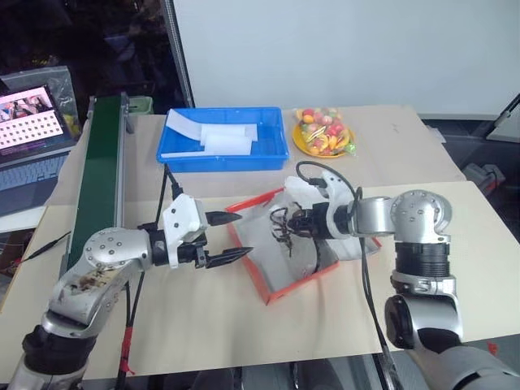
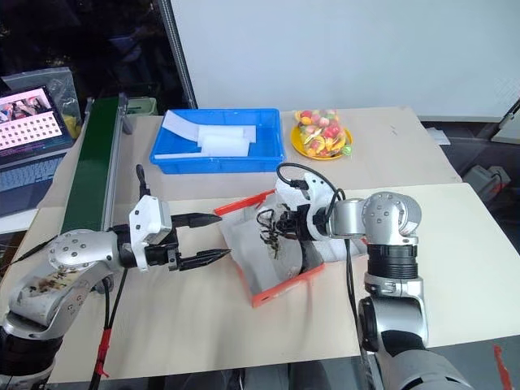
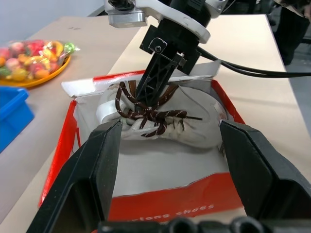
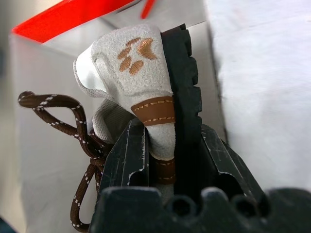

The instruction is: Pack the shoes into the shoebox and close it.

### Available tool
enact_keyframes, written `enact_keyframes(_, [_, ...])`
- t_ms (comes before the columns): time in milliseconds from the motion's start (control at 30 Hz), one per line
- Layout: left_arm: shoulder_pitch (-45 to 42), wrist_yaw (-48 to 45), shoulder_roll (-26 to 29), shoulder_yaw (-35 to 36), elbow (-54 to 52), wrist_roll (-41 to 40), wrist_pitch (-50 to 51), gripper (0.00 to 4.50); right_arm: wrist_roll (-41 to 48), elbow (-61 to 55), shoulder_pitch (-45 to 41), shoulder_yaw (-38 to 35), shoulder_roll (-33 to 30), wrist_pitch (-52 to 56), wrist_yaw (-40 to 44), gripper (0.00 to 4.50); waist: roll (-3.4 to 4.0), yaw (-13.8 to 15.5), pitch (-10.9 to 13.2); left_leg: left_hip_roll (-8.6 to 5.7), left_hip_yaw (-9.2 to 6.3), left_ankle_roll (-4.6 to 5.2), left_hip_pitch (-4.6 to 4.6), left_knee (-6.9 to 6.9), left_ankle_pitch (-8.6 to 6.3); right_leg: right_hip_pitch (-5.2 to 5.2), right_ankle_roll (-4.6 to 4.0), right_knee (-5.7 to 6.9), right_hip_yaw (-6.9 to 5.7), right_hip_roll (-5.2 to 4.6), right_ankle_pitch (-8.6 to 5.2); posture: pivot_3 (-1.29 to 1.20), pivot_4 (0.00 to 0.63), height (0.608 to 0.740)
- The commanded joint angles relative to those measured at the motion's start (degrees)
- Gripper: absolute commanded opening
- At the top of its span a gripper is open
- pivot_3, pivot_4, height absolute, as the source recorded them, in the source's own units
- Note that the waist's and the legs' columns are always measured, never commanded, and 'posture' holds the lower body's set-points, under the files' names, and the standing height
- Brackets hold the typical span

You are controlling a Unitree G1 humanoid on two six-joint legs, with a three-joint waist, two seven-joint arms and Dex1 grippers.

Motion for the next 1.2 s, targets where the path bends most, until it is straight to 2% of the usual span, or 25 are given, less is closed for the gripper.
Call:
enact_keyframes(33, [0.2, 0.86, -0.37, 0.16, -2.11, -0.39, -0.44, 3.4, -2.49, -2.6, -2.61, 3.61, -2.72, -0.6, 4.11, 0.87, 0.0, 0.03, 0.0, 0.0, 0.0, 0.0, 0.0, 0.0, 0.0, 0.0, 0.0, 0.0, 0.01, 0.0, 0.0, 0.0, 0.15, 0.724])
enact_keyframes(133, [-0.1, 1.82, -0.85, 0.22, -2.52, -0.61, 0.08, 3.4, -6.29, -3.34, -1.23, 12.43, -6.42, -5.6, 9.29, 0.87, 0.0, 0.16, 0.0, -0.01, 0.0, 0.01, 0.0, 0.02, 0.0, 0.02, 0.0, 0.0, 0.0, -0.01, 0.0, 0.0, 0.15, 0.724])
enact_keyframes(233, [-0.21, 2.21, -0.89, 0.15, -2.63, -0.58, 0.31, 3.4, -9.18, -1.95, 0.32, 15.82, -7.37, -8.5, 12.45, 0.87, -0.01, 0.18, 0.0, -0.02, -0.02, 0.04, 0.0, 0.03, -0.02, 0.05, 0.01, -0.03, -0.02, -0.01, 0.0, 0.0, 0.15, 0.724])
enact_keyframes(300, [-0.29, 2.31, -0.83, 0.16, -2.59, -0.57, 0.25, 3.45, -11.07, -0.6, 0.79, 17.14, -8.0, -10.39, 14.45, 1.78, -0.01, 0.19, 0.0, -0.02, -0.02, 0.04, 0.0, 0.03, -0.02, 0.04, 0.01, -0.03, -0.02, -0.01, 0.0, 0.0, 0.15, 0.724])
enact_keyframes(400, [-0.45, 2.4, -0.79, 0.18, -2.6, -0.58, 0.2, 3.45, -12.99, 1.34, 0.93, 16.71, -7.67, -11.67, 16.17, 2.65, -0.01, 0.45, 0.0, -0.02, -0.04, 0.04, 0.01, 0.07, -0.02, 0.1, 0.0, -0.04, -0.03, -0.02, 0.0, 0.0, 0.15, 0.724])
enact_keyframes(567, [-0.37, 2.46, -0.85, 0.13, -2.48, -0.59, 0.02, 3.45, -15.32, 1.5, -0.55, 15.39, -6.55, -12.07, 17.27, 4.39, -0.01, 0.52, 0.0, -0.02, -0.06, 0.03, 0.02, 0.09, -0.02, 0.11, 0.0, -0.04, -0.04, -0.02, 0.0, 0.0, 0.15, 0.724])
enact_keyframes(733, [-0.32, 2.45, -1.0, -0.15, -1.9, 0.0, -0.67, 3.45, -14.9, -1.66, -4.23, 10.19, -3.92, -9.35, 16.49, 4.46, -0.01, 0.31, 0.0, -0.02, -0.05, 0.03, 0.0, 0.09, -0.02, 0.08, 0.0, -0.04, -0.01, -0.03, 0.0, 0.0, 0.15, 0.724])
enact_keyframes(1000, [-0.87, 5.45, -2.58, 0.53, 0.28, 2.16, -1.55, 3.45, -16.06, -6.54, -9.26, -1.08, 3.81, -4.12, 10.69, 4.46, -0.01, 0.28, -0.01, -0.02, -0.08, 0.02, 0.01, 0.06, -0.02, 0.05, 0.0, 0.0, -0.04, -0.02, 0.0, 0.0, 0.15, 0.724])
enact_keyframes(1133, [-4.31, 21.18, -8.65, 4.11, 5.9, 8.78, 0.81, 3.45, -16.47, -12.78, -9.0, -5.9, 10.32, -8.31, 7.01, 4.46, -0.01, 0.36, 0.0, -0.06, -0.08, 0.02, -0.01, 0.08, -0.01, 0.0, 0.01, 0.04, -0.03, -0.04, 0.0, 0.0, 0.15, 0.724])
enact_keyframes(1200, [-7.06, 33.87, -13.58, 8.08, 7.28, 13.2, 3.91, 3.45, -18.91, -20.75, -5.12, 0.9, 8.98, -18.4, 9.83, 4.46, -0.01, 0.29, -0.01, -0.05, -0.09, -0.03, -0.01, 0.12, 0.02, -0.01, 0.01, 0.1, -0.05, -0.02, 0.0, 0.0, 0.15, 0.724])
